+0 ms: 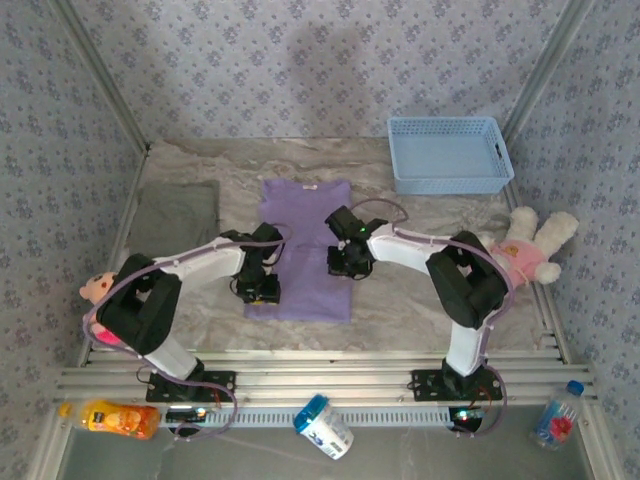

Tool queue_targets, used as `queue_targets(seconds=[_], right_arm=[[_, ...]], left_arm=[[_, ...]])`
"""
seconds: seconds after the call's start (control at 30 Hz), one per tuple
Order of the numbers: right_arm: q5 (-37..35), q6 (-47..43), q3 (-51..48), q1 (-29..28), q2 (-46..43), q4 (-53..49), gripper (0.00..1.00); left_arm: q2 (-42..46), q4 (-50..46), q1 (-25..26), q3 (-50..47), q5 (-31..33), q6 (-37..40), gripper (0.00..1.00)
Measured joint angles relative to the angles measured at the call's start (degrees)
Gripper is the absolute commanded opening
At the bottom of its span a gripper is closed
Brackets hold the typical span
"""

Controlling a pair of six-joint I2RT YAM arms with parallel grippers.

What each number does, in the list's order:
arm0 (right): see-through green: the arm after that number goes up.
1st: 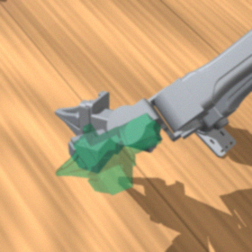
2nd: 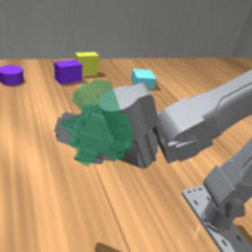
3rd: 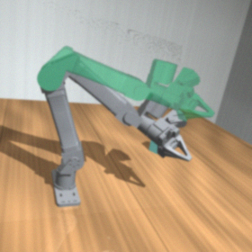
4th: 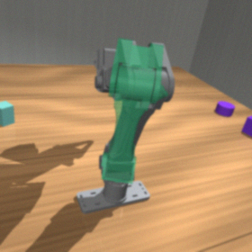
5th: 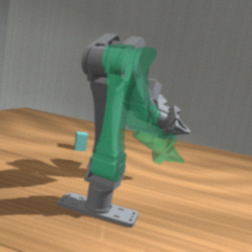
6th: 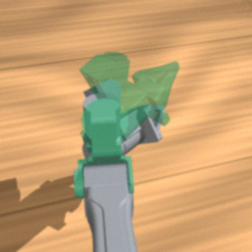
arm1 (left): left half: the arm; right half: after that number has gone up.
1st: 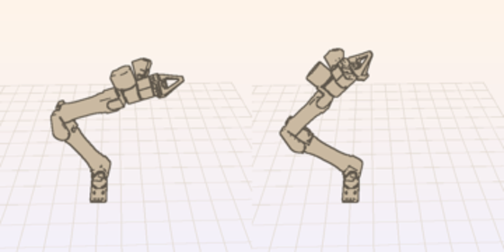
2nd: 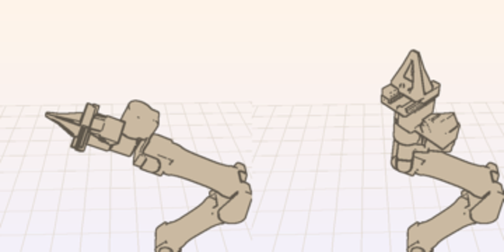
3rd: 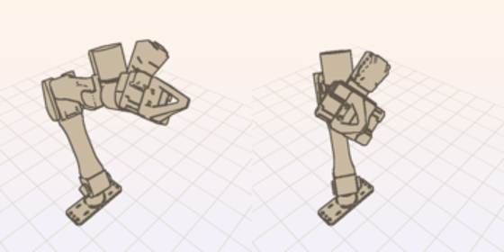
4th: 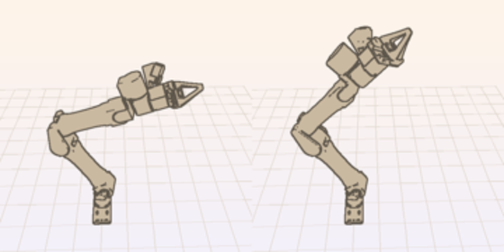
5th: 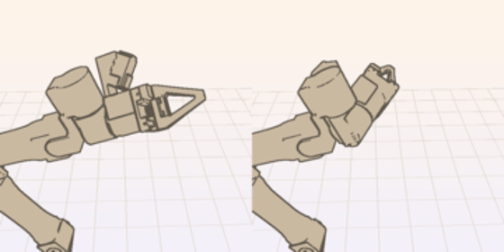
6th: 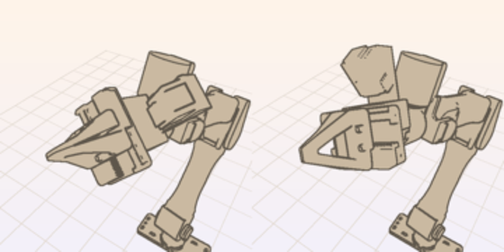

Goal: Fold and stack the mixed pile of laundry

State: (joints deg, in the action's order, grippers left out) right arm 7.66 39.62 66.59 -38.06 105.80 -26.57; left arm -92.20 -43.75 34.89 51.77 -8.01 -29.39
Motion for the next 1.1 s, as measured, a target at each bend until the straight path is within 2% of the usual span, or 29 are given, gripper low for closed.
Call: queue_targets(seconds=[0.23, 0.33, 0.43, 0.53, 0.63, 0.8, 0.93, 1.1], right_arm=[[-1.1, -1.2, 4.5, 6.1, 2.5, 0.7, 0.18], [-2.4, -2.3, 6.0, 7.9, 2.5, 0.8, 0.24], [-3.6, -3.6, 6.4, 8.8, 2.4, 0.9, 0.28], [-4.3, -4.5, 5.5, 8.2, 0.4, 0.6, 0.37], [-5.0, -4.5, 2.2, 5.9, -5.2, -0.2, 0.44], [-6.1, -1.1, -5.0, -1.2, -15.0, -3.2, 0.52], [-7.0, 4.1, -10.6, -7.4, -19.1, -4.6, 0.54], [-7.9, 10.4, -15.1, -12.7, -19.6, -4.7, 0.53]], left_arm=[[-3.8, -1.6, 0.0, 3.1, -0.2, 0.5, 0.34], [-5.5, -2.7, 0.0, 5.6, -0.3, 0.4, 0.35], [-5.9, -2.6, 0.0, 8.0, 0.0, 0.4, 0.41], [-4.9, -2.8, 0.0, 10.5, 0.7, 0.2, 0.51], [-1.6, -3.7, -0.2, 11.0, 1.4, 0.2, 0.56], [6.9, -5.4, -2.3, 8.2, 0.6, 0.2, 0.57], [11.5, -5.9, -5.1, 2.3, -1.0, -0.3, 0.57], [13.5, -5.3, -5.6, -4.4, -3.8, -1.9, 0.54]])
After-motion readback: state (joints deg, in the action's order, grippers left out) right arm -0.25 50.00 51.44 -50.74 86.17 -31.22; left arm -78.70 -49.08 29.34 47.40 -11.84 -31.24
